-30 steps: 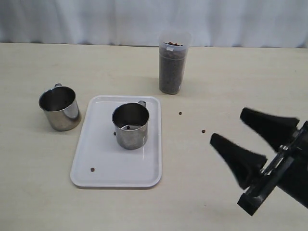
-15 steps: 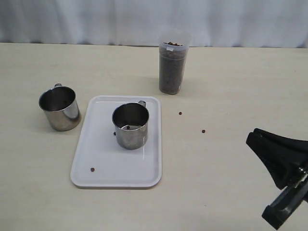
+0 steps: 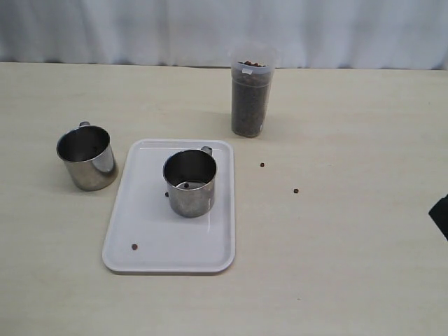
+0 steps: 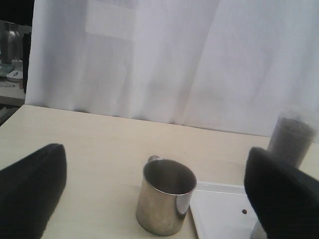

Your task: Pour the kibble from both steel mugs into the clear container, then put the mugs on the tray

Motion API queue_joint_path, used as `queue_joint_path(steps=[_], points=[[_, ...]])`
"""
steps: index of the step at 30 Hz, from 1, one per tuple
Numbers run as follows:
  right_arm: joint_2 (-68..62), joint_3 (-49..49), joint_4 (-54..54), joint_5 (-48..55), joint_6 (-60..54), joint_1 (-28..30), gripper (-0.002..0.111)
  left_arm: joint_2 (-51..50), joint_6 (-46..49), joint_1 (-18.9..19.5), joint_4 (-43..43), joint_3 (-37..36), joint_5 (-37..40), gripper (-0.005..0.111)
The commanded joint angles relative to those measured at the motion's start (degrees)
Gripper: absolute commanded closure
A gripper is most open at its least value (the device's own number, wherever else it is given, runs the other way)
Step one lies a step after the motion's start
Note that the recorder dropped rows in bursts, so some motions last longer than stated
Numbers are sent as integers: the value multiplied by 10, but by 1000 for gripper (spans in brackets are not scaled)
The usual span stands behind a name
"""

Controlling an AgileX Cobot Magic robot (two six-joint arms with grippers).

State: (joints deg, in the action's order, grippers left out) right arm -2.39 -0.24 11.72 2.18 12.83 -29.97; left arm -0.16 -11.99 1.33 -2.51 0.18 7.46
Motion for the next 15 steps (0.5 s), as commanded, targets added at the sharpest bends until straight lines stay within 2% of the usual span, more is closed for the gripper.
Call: queue_joint_path(steps=[1,15], points=[[24,2,-8,38,0,-2,103,2,-1,0,1,-2,-5,10],[24,2,-21,37,-1,-2,103,2,-1,0,1,-2,-5,10]])
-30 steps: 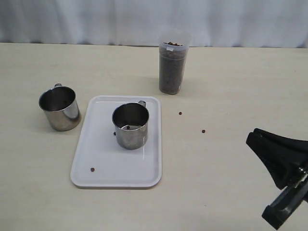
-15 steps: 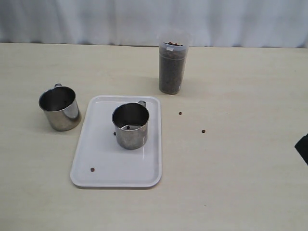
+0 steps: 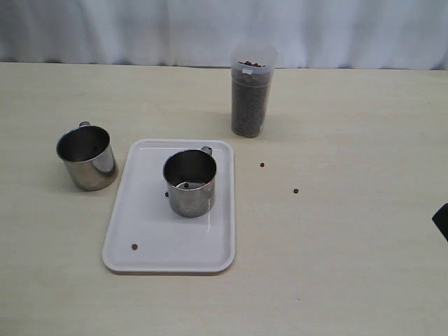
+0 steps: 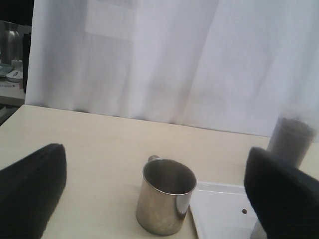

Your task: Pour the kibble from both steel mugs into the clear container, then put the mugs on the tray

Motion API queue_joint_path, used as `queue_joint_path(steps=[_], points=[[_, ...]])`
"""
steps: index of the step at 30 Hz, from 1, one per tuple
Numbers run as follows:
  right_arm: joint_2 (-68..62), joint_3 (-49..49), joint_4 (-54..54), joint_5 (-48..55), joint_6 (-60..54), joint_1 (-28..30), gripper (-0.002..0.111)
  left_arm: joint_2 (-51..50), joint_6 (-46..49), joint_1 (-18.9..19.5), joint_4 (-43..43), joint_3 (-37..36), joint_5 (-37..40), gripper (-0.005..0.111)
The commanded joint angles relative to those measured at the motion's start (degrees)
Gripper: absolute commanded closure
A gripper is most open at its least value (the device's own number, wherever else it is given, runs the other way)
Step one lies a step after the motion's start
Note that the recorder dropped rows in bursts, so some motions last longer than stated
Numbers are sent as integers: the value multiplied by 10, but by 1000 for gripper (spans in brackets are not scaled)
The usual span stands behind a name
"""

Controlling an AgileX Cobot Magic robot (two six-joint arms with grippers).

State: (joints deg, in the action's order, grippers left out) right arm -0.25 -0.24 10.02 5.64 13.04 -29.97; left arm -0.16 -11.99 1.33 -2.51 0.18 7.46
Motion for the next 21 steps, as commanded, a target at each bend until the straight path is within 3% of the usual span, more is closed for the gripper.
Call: queue_joint_path(steps=[1,5,10,21], points=[[3,2,-4,3,-3,-2,103,2,-1,0,1,-2,-5,10],[3,2,-4,3,-3,-2,103,2,8,0,-14,-2,-11,10],[3,2,-4,3,-3,-2,103,2,-4,0,5,-2,-101,10],[3,2,-4,3,-3,-2,103,2,-2,0,2,-2,-159,10]])
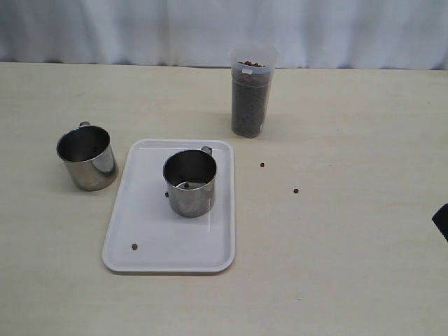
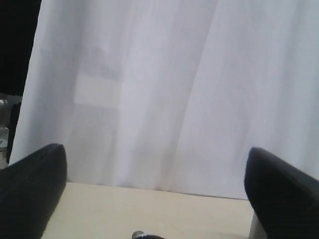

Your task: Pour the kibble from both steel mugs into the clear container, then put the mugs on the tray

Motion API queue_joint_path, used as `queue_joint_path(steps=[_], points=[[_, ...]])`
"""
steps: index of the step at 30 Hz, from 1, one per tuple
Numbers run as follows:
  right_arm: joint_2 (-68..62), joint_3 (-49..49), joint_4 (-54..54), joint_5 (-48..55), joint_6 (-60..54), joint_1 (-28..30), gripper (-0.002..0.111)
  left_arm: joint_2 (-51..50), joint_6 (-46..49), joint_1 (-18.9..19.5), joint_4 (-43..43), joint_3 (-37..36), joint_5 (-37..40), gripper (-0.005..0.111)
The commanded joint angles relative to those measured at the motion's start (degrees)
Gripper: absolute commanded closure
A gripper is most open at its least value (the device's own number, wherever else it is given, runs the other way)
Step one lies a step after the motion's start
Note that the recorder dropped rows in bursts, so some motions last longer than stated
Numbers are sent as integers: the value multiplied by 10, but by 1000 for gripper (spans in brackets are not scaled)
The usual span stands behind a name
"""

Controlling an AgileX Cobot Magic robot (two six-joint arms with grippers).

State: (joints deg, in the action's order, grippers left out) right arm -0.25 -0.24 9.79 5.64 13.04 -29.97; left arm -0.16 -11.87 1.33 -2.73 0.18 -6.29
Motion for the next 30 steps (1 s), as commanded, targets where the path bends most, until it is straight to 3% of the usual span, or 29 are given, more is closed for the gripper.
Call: queue_joint_path(steps=[1,5,14,17,19,26,30], points=[[3,2,-1,3,-3,-2,103,2,-3,0,4,-2,-32,10],[3,2,-1,3,-3,-2,103,2,-3,0,4,-2,-67,10],[3,2,-1,3,-3,-2,103,2,-3,0,4,-2,-67,10],[3,2,-1,3,-3,-2,103,2,-6,0,5,-2,-49,15],[3,2,-1,3,-3,-2,103,2,-6,0,5,-2,-18,31],[3,2,-1,3,-3,-2,103,2,18,0,-35,-2,105,107],[3,2,-1,3,-3,-2,103,2,18,0,-41,-2,115,107]])
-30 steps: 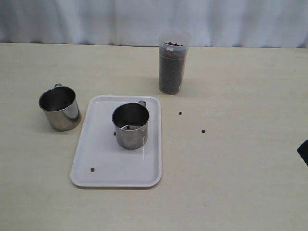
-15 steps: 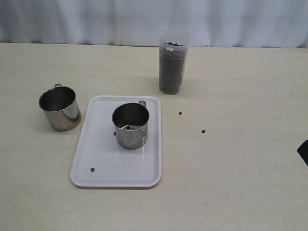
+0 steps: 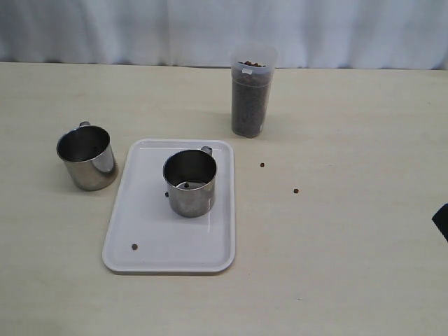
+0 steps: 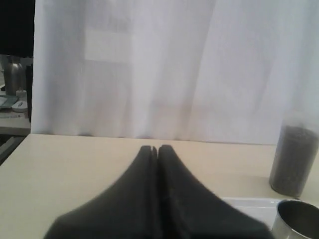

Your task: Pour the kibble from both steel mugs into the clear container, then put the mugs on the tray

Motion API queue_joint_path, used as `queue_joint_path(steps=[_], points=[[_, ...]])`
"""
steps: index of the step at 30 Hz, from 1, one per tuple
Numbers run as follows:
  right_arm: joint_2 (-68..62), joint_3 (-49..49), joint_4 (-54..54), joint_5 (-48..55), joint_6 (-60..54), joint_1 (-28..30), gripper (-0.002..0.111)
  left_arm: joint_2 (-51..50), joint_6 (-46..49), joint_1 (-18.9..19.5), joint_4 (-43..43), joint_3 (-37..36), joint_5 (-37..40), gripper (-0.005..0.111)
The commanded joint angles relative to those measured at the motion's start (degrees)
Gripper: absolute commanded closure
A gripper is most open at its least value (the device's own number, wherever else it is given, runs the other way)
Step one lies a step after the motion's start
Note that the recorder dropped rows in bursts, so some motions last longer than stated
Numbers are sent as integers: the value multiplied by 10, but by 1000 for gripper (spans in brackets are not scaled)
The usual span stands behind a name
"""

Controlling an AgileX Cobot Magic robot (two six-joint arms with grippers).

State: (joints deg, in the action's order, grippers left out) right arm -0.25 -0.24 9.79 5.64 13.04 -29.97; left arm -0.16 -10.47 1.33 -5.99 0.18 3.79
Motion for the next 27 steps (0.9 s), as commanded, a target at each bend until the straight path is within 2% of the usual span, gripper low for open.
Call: queue_joint_path(steps=[1,5,9,12,16,19,22,23,24,27], points=[[3,2,-1,3,-3,-2,103,2,4,0,-8,-2,17,107],[3,2,-1,3,-3,-2,103,2,4,0,-10,-2,15,107],[3,2,-1,3,-3,-2,103,-78,4,1,-10,-2,-1,107],[3,2,-1,3,-3,-2,103,-183,4,1,-10,-2,-38,107],[3,2,-1,3,-3,-2,103,-372,21,1,-26,-2,-126,107],[3,2,-1,3,-3,-2,103,-514,28,0,-59,-2,-201,107],[3,2,-1,3,-3,-2,103,-646,36,0,-74,9,-310,107],[3,2,-1,3,-3,-2,103,-688,52,0,-83,9,-361,107],[3,2,-1,3,-3,-2,103,-767,91,0,-87,9,-444,107],[3,2,-1,3,-3,-2,103,-860,136,1,-81,9,-572,107]])
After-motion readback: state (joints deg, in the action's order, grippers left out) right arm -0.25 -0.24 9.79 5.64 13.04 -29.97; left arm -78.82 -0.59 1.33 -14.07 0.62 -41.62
